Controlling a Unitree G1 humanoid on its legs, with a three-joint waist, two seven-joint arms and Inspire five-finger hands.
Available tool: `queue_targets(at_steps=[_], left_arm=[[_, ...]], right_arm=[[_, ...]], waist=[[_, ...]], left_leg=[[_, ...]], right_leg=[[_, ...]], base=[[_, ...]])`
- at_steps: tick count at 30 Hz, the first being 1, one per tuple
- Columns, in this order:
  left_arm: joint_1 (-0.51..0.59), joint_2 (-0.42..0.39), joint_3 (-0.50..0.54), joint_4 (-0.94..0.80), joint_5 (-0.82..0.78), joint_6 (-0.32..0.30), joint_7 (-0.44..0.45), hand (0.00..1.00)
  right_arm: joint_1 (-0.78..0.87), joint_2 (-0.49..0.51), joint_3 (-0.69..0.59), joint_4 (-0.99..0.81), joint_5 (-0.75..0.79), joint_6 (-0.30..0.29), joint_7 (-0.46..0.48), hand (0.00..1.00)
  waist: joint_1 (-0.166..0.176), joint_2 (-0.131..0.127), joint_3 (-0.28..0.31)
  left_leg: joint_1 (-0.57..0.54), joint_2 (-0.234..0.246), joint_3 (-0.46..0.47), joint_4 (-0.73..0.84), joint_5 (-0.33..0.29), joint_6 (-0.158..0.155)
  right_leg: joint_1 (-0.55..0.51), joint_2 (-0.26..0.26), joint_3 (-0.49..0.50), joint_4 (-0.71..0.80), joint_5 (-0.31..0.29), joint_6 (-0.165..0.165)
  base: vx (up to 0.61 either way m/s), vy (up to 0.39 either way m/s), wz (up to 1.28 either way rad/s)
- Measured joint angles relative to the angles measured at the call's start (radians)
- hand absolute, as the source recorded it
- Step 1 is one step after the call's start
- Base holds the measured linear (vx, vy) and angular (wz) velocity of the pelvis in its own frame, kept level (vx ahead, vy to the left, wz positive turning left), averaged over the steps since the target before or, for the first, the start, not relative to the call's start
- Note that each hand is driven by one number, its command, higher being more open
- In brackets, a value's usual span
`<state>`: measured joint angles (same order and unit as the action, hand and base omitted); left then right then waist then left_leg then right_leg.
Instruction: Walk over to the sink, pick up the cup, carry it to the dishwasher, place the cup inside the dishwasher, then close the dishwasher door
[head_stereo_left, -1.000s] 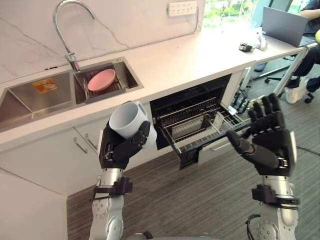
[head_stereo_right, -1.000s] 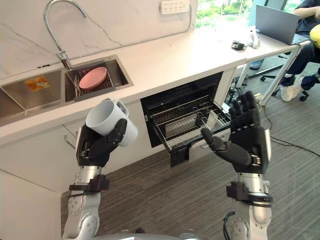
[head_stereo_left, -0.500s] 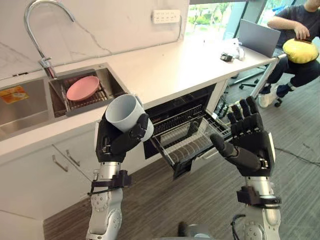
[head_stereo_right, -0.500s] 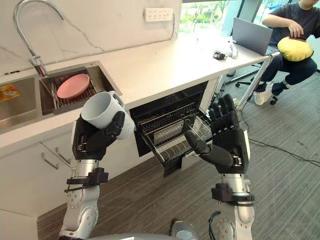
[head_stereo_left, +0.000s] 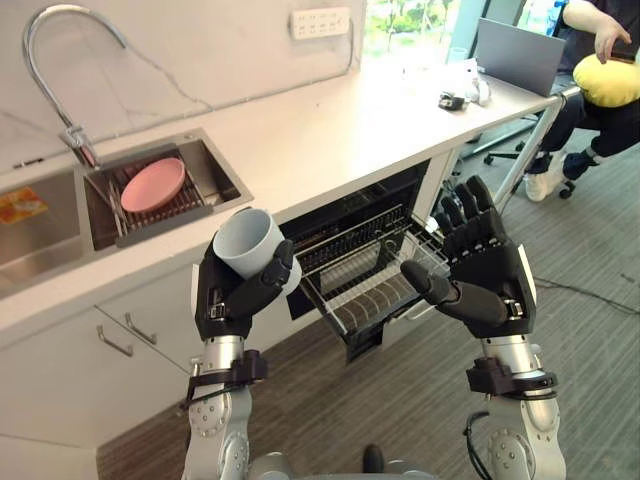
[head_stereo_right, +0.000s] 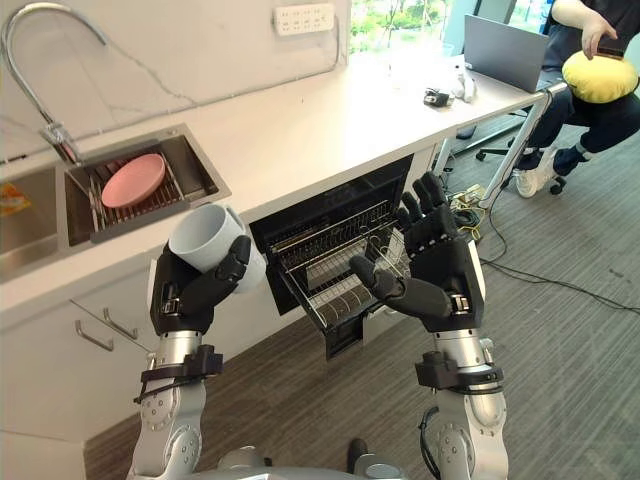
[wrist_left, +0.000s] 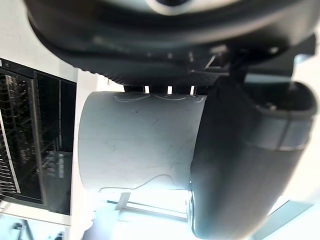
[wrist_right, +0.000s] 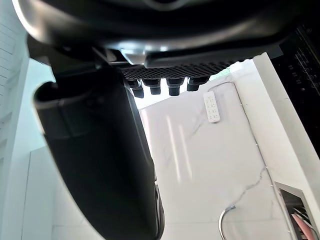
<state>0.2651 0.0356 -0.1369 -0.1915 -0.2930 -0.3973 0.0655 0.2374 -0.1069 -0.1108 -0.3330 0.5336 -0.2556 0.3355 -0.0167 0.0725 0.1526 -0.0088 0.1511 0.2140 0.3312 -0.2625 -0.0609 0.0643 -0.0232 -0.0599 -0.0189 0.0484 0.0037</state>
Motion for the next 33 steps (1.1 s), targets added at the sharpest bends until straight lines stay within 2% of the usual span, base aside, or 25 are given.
queue_targets(at_steps=[1, 2, 4, 5, 9, 16, 25, 29, 33], left_arm=[[-0.001, -0.003, -0.003, -0.002, 0.015, -0.002, 0.001, 0.00], [-0.001, -0.004, -0.012, -0.002, 0.027, -0.002, 0.011, 0.00], [-0.022, 0.005, -0.038, 0.000, 0.060, -0.005, 0.047, 0.00], [-0.052, 0.015, -0.057, 0.002, 0.094, -0.005, 0.087, 0.00], [-0.121, 0.029, -0.079, 0.003, 0.195, -0.006, 0.139, 0.00], [-0.165, 0.050, -0.095, 0.064, 0.452, -0.028, 0.213, 0.00], [-0.203, 0.064, -0.162, 0.124, 0.652, -0.031, 0.306, 0.00], [-0.227, 0.070, -0.177, 0.124, 0.734, -0.032, 0.357, 0.00], [-0.246, 0.076, -0.188, 0.123, 0.800, -0.033, 0.403, 0.00]], right_arm=[[-0.002, -0.004, 0.002, 0.001, 0.002, 0.001, 0.002, 1.00], [0.002, 0.003, 0.012, 0.007, 0.003, 0.006, 0.005, 1.00], [-0.005, 0.006, 0.032, 0.006, -0.004, 0.005, 0.014, 1.00], [-0.020, 0.006, 0.039, 0.007, -0.009, 0.010, 0.010, 1.00], [-0.052, 0.001, 0.035, 0.007, 0.014, 0.016, 0.004, 1.00], [-0.055, 0.013, 0.039, 0.000, 0.092, 0.028, 0.025, 1.00], [-0.082, 0.013, 0.083, -0.038, 0.094, 0.033, 0.053, 1.00], [-0.098, 0.007, 0.106, -0.038, 0.084, 0.078, 0.047, 1.00], [-0.108, -0.008, 0.128, -0.038, 0.011, 0.111, 0.024, 1.00]], waist=[[0.001, 0.005, -0.004], [0.000, -0.006, -0.015], [-0.005, -0.021, -0.028], [-0.006, -0.026, -0.030], [-0.008, -0.027, -0.036], [-0.027, -0.033, -0.071], [-0.029, -0.055, -0.088], [-0.030, -0.066, -0.095], [-0.029, -0.067, -0.096]], left_leg=[[0.012, -0.009, -0.004, -0.054, 0.081, 0.006], [0.050, -0.035, 0.019, -0.128, 0.123, 0.012], [0.073, -0.064, 0.029, -0.191, 0.151, 0.023], [0.074, -0.074, 0.031, -0.196, 0.151, 0.023], [0.091, -0.091, 0.024, -0.229, 0.158, 0.034], [0.108, -0.099, 0.028, -0.256, 0.163, 0.039], [0.108, -0.100, 0.046, -0.259, 0.163, 0.039], [0.108, -0.102, 0.055, -0.260, 0.163, 0.039], [0.108, -0.103, 0.061, -0.261, 0.163, 0.039]], right_leg=[[-0.005, 0.001, 0.007, 0.000, 0.002, 0.011], [-0.006, -0.017, 0.020, -0.003, 0.012, 0.032], [-0.013, -0.035, 0.029, -0.012, 0.014, 0.044], [-0.012, -0.042, 0.029, -0.020, 0.016, 0.051], [0.005, -0.054, 0.019, -0.041, 0.020, 0.059], [0.012, -0.056, 0.021, -0.052, 0.022, 0.063], [0.003, -0.056, 0.040, -0.055, 0.027, 0.070], [0.000, -0.055, 0.049, -0.061, 0.032, 0.072], [-0.002, -0.055, 0.055, -0.064, 0.036, 0.074]], base=[[0.08, 0.125, -0.33], [0.10, 0.120, -0.23], [0.09, 0.111, -0.11], [0.05, 0.078, -0.02], [0.02, 0.044, 0.06], [-0.01, -0.004, -0.01], [-0.03, -0.018, -0.06], [-0.02, -0.018, -0.06], [-0.04, -0.025, -0.05]])
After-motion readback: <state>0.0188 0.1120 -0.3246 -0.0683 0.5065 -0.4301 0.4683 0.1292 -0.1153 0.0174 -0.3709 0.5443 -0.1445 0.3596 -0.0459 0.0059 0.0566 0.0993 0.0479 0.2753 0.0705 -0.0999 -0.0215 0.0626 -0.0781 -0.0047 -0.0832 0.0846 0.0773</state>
